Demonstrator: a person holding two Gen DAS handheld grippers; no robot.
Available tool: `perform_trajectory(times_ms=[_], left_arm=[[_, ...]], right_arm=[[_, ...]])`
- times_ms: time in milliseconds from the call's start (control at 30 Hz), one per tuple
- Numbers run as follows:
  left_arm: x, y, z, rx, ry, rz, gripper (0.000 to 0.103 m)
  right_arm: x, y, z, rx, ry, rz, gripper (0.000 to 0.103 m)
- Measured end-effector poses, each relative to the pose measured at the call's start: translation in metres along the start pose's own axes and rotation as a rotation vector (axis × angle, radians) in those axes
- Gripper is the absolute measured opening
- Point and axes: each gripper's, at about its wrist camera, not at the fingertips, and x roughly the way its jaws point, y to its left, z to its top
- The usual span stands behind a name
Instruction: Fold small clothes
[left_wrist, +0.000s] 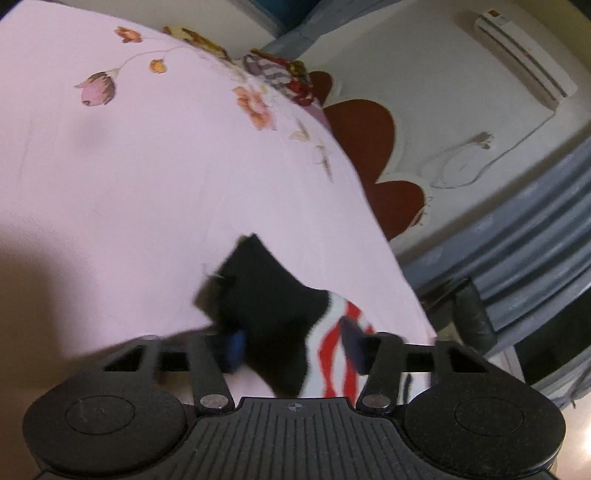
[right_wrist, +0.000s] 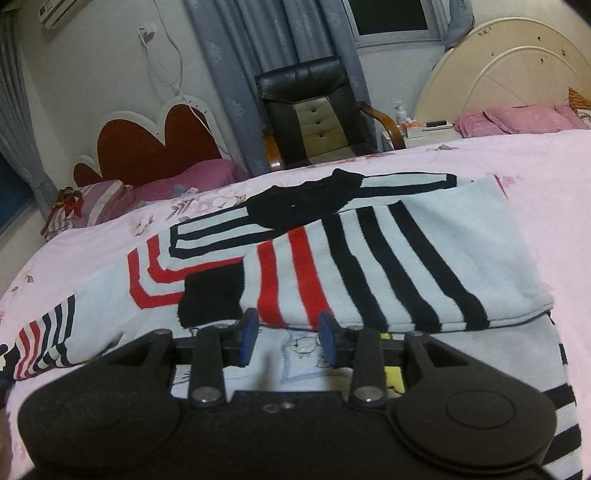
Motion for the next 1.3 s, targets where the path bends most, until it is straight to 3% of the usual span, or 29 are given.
perform_trajectory(times_ms=[67,133,167,200,267,367,600,800,1100,1300], left_arm=[[-0.001,0.007,0.004,-0.033,0.005,-0.007,0.031],[0.005,0.006,0.006,-0.015,0.020,0.024,0.011],[0.005,0.001,0.007,-0.007,0.022,0.043,0.006],[0.001,-0.007,0.007,0.005,0.004,0.018,0.006],[-0.006,-0.029,0.003,0.141,-0.042,0.029,0.006],[0.009,-0.034,-0.001,0.141,-0.007,0.074,0.006],[0.021,-0.055,-0.002,0.219,-0.008,0.083,0.006],[-0.008,-0.070,0.002,0.319,-0.015,0.041,0.006],[-0.026,-0.100,-0.022,0.359,-0.001,-0.018,0.006],[-0.031,-0.123,-0.047,0.335,0.023,-0.075,0.006]], right_arm=[[-0.002,0.001,-0.001,0.003,-0.001,-0.004,0.035],[-0.005,-0.001,-0.001,0.009,-0.003,-0.013,0.035],[-0.007,-0.003,-0.001,0.014,-0.004,-0.019,0.035],[-0.008,-0.004,-0.001,0.019,-0.004,-0.024,0.035],[-0.012,-0.008,-0.001,0.026,-0.006,-0.035,0.036],[-0.013,-0.013,-0.001,0.040,-0.003,-0.050,0.037],[-0.016,-0.015,0.000,0.052,-0.002,-0.067,0.037],[-0.015,-0.017,0.001,0.054,-0.003,-0.069,0.037],[-0.013,-0.033,0.000,0.067,0.007,-0.043,0.038],[-0.024,-0.056,0.002,0.098,-0.009,-0.036,0.038]])
